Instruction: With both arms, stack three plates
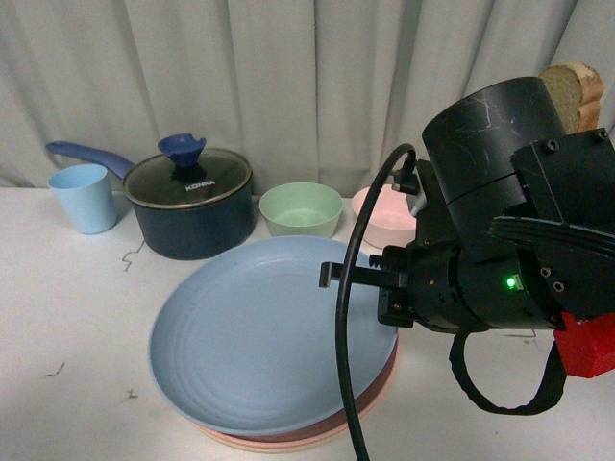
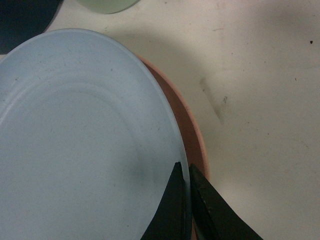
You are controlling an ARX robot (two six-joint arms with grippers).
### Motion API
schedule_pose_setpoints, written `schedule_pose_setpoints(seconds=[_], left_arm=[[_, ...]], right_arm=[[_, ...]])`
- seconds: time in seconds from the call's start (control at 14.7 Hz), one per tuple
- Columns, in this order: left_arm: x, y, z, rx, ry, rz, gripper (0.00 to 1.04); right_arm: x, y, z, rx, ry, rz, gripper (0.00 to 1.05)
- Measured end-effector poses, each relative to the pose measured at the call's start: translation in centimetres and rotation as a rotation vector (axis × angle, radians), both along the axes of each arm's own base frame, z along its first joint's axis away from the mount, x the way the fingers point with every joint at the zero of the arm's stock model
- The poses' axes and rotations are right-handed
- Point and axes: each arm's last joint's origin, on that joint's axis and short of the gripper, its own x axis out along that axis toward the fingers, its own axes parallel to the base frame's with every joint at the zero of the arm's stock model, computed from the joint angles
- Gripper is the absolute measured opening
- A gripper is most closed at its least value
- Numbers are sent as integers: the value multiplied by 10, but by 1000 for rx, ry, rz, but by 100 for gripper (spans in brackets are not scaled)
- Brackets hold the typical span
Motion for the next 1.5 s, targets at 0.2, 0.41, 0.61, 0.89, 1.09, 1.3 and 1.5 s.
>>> schedule_pose_setpoints(seconds=[0.2,0.41,0.61,0.89,1.09,1.3,1.5], left_arm=[[0,0,0,0,0,0,98],[0,0,0,0,0,0,98],[0,0,0,0,0,0,98],[0,0,0,0,0,0,98],[0,0,0,0,0,-1,98],[0,0,0,0,0,0,98],[0,0,0,0,0,0,98]], right_arm=[[2,-4,-5,6,13,-17,2],[2,-3,-7,25,29,-20,34],[-3,-10,8,78,31,-21,73],[-25,-51,77,309,-108,-51,98],[-67,-112,120,166,-673,-258,78],[-146,-164,109,-193,-773,-248,36],[-206,-162,89,-230,-790,-199,2]])
